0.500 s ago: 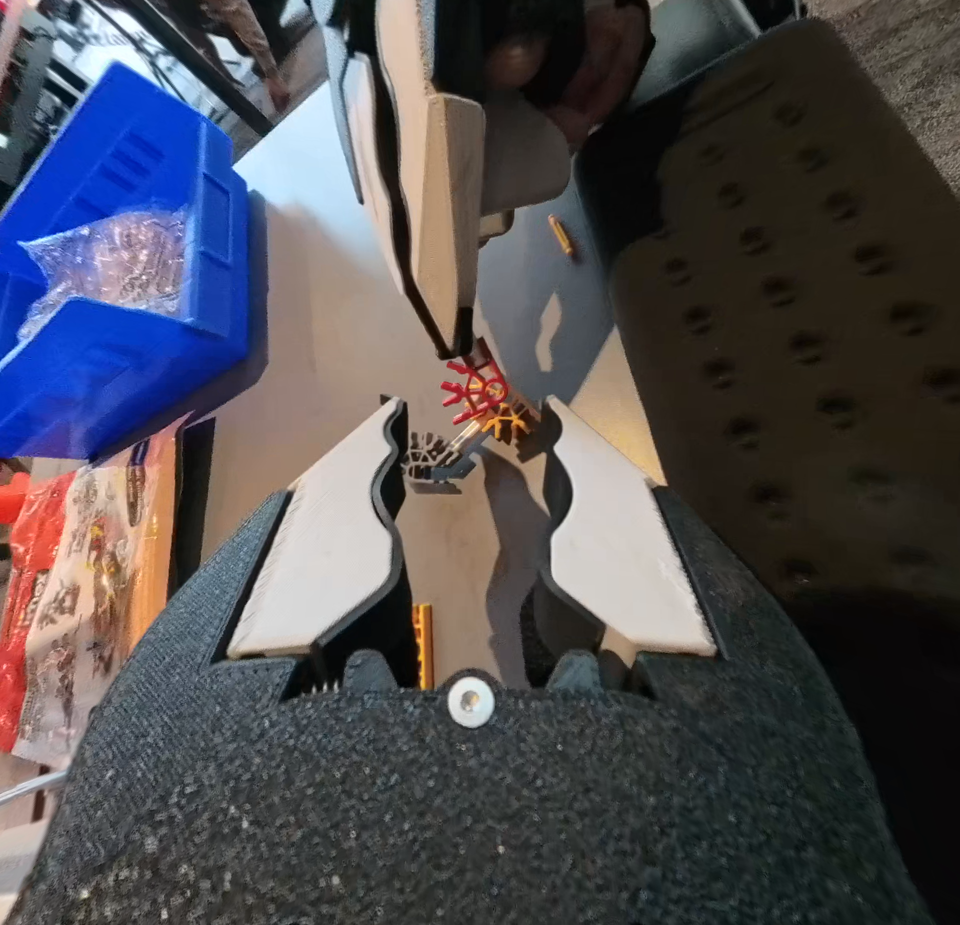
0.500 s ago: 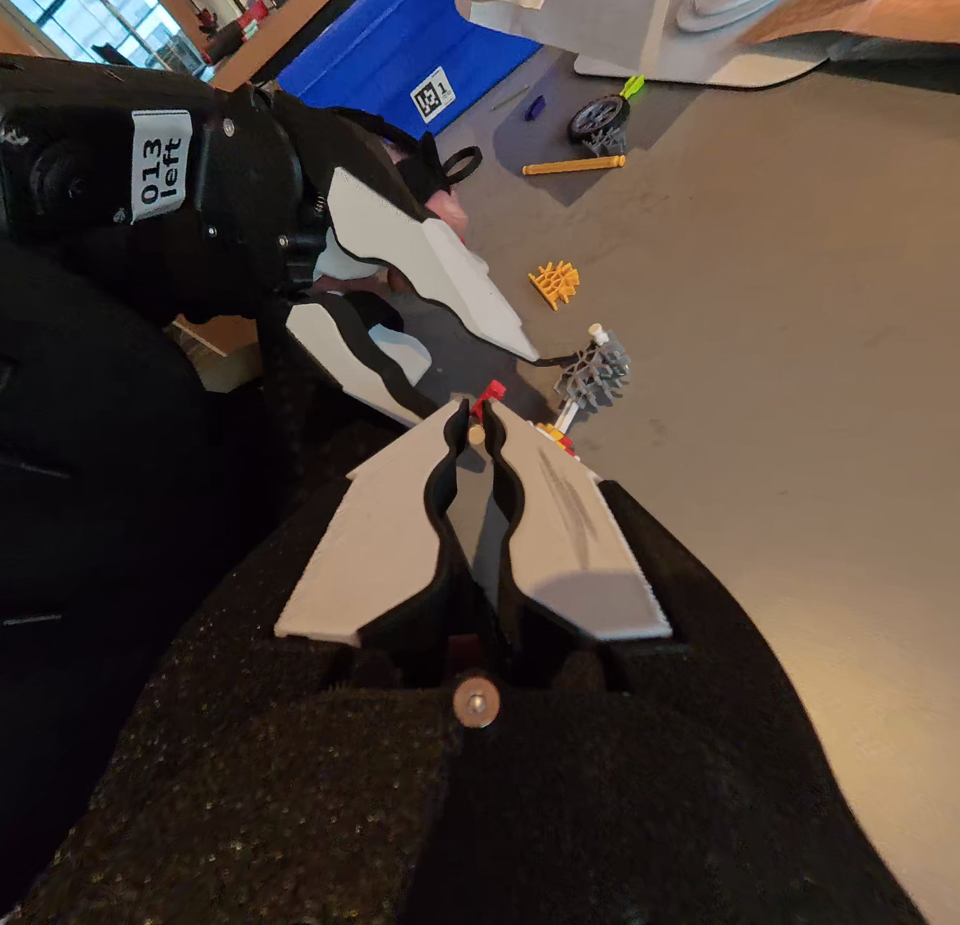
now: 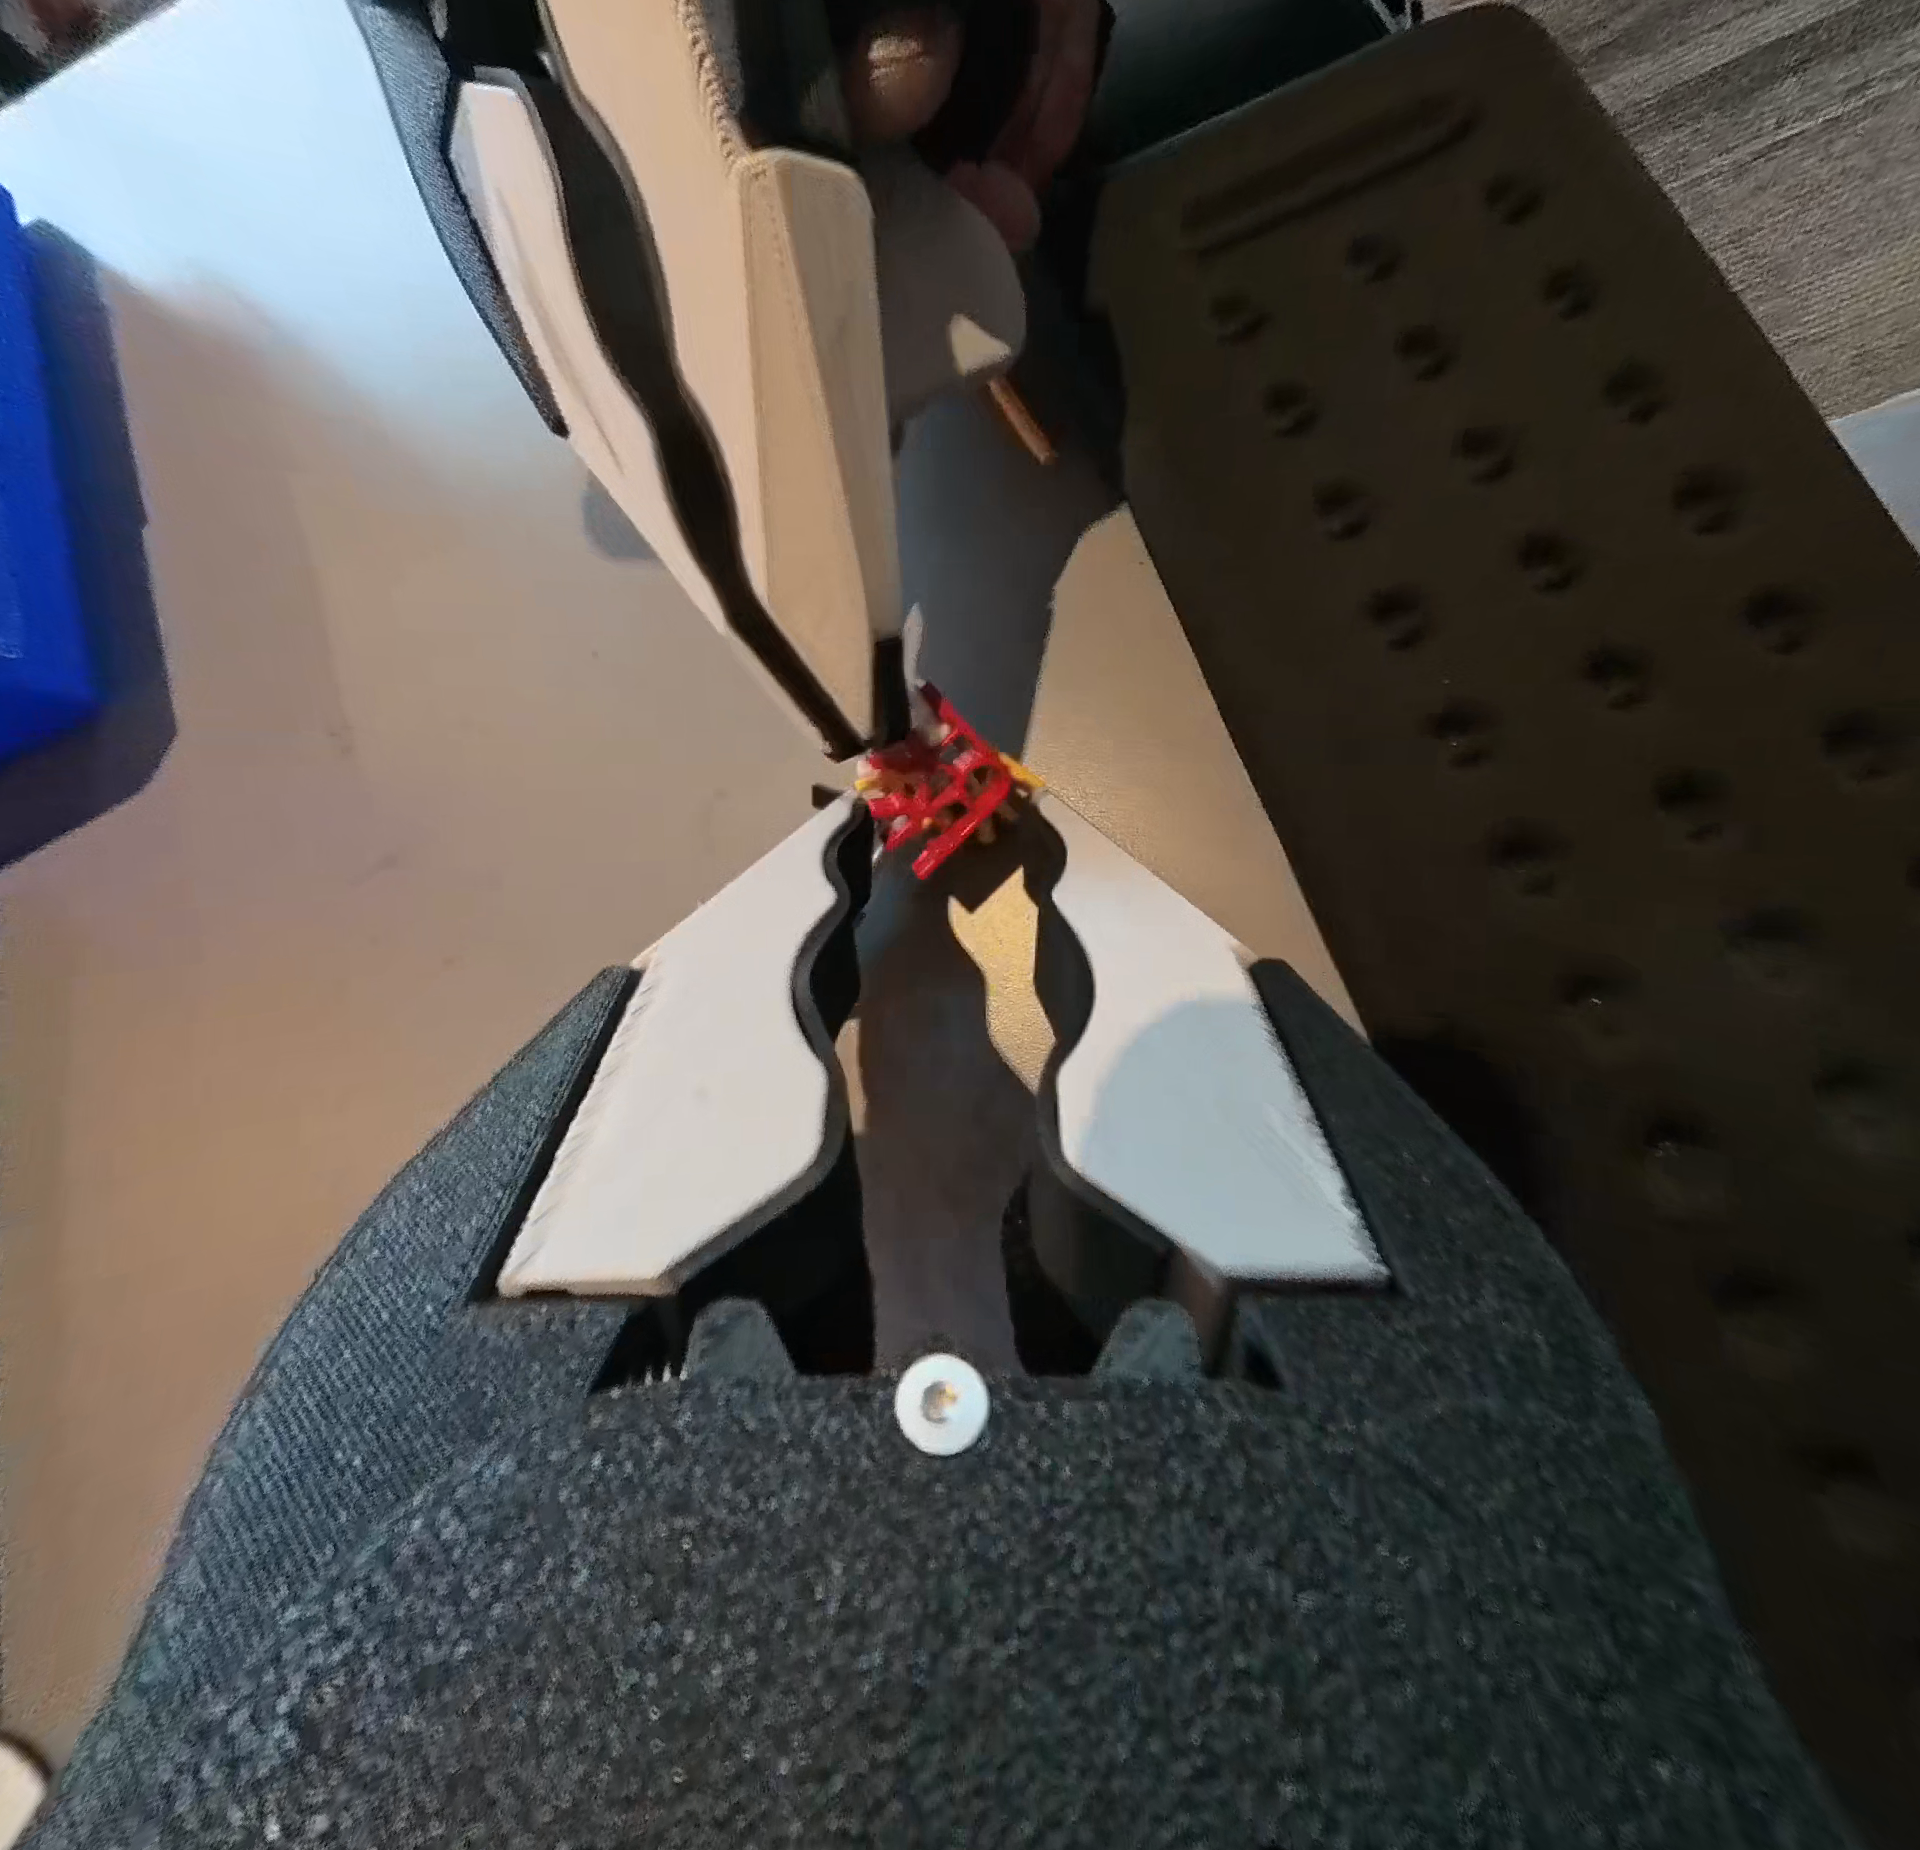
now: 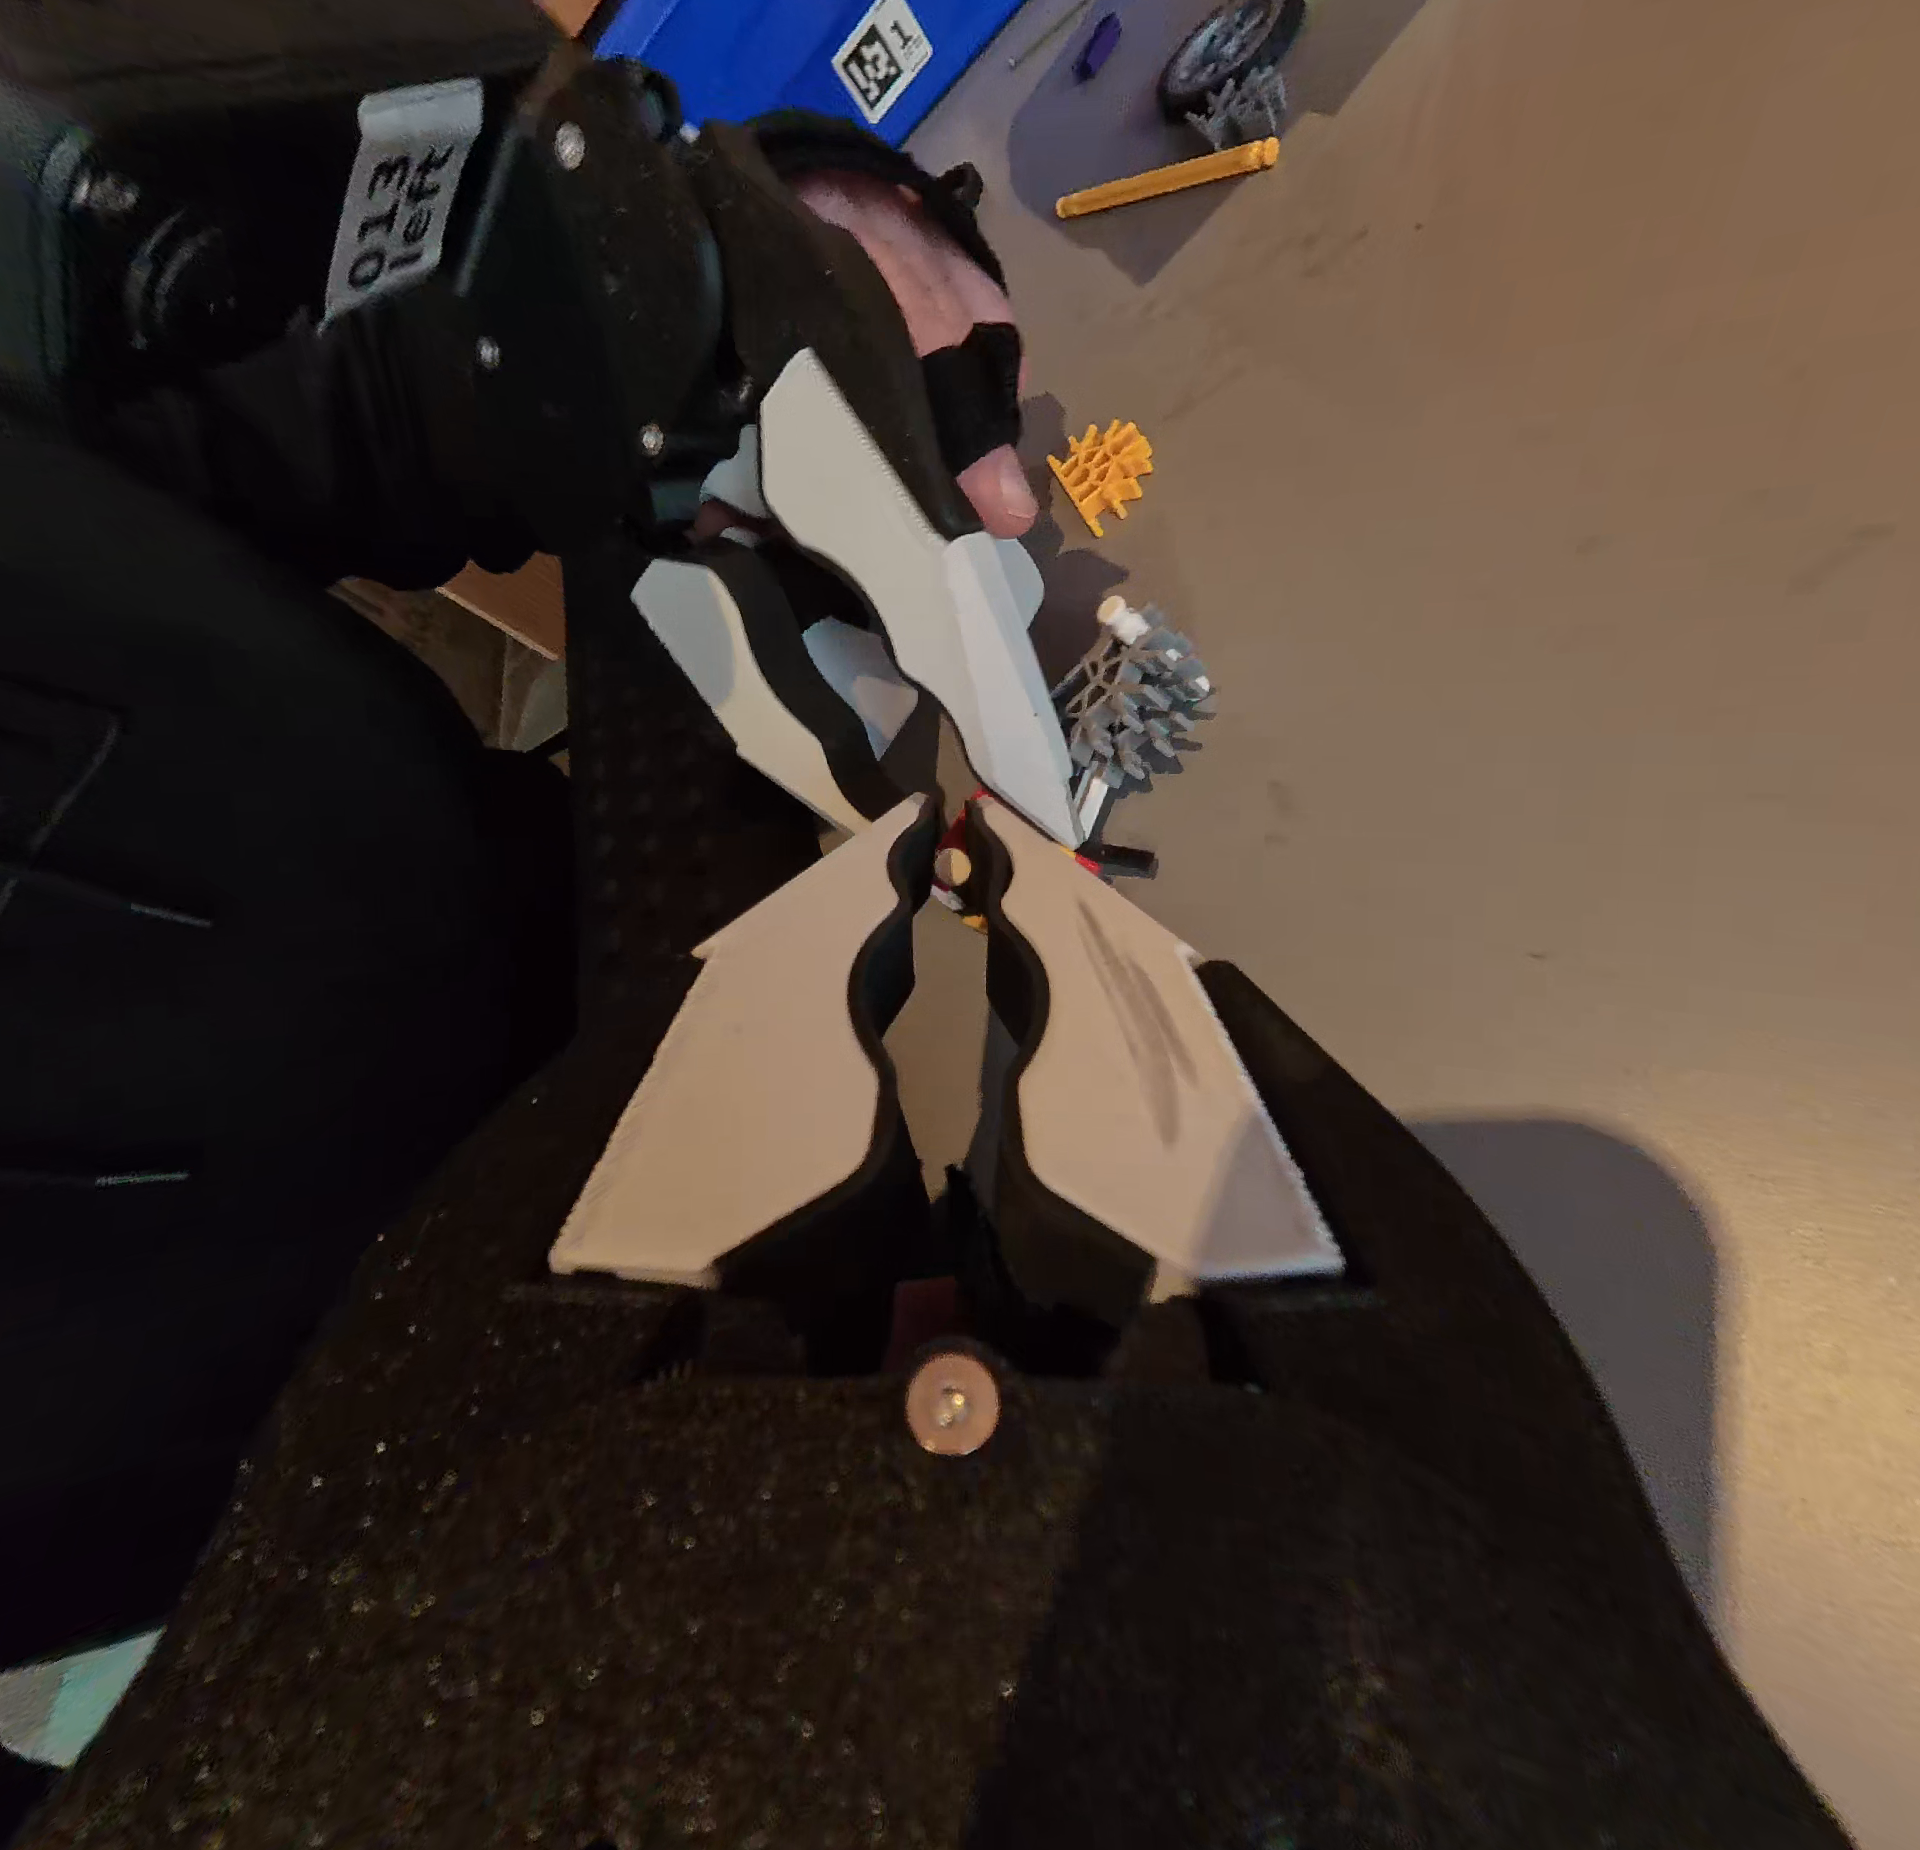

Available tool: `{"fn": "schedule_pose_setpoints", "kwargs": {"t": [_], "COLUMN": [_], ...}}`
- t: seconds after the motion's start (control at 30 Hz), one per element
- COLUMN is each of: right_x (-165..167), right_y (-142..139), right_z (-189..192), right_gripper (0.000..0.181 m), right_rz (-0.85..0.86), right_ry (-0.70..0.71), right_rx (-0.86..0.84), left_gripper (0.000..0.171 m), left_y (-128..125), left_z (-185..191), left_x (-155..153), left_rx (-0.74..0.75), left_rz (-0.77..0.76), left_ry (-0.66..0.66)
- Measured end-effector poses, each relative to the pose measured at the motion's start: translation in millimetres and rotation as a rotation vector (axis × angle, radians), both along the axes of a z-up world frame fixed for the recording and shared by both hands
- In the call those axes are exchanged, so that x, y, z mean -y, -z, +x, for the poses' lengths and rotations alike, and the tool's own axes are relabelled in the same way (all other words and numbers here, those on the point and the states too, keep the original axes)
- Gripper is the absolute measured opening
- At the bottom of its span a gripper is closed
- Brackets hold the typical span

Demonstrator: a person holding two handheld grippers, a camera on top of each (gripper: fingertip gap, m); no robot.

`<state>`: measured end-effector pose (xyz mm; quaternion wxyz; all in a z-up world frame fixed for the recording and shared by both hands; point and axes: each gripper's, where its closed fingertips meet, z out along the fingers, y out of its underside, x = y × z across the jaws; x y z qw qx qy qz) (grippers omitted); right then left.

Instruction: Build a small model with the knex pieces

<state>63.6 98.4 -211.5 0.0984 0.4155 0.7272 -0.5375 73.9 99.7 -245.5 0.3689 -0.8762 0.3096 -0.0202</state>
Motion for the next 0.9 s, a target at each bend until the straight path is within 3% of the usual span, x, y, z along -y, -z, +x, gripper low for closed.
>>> {"fn": "schedule_pose_setpoints", "kwargs": {"t": [0.53,0.8,0.9], "right_x": [-12,-16,-15], "right_y": [3,3,3], "right_z": [8,10,14], "right_gripper": [0.003,0.003,0.004], "right_rz": [-0.002,-0.001,0.0], "right_ry": [-0.019,-0.01,-0.035], "right_rx": [0.028,0.031,0.03], "left_gripper": [0.02,0.029,0.023], "left_y": [-1,-2,-3], "left_z": [3,8,9], "left_x": [-4,-4,-4], "left_rx": [0.125,0.182,0.207], "left_rz": [-0.05,-0.054,-0.05], "left_ry": [0.031,0.051,0.054]}}
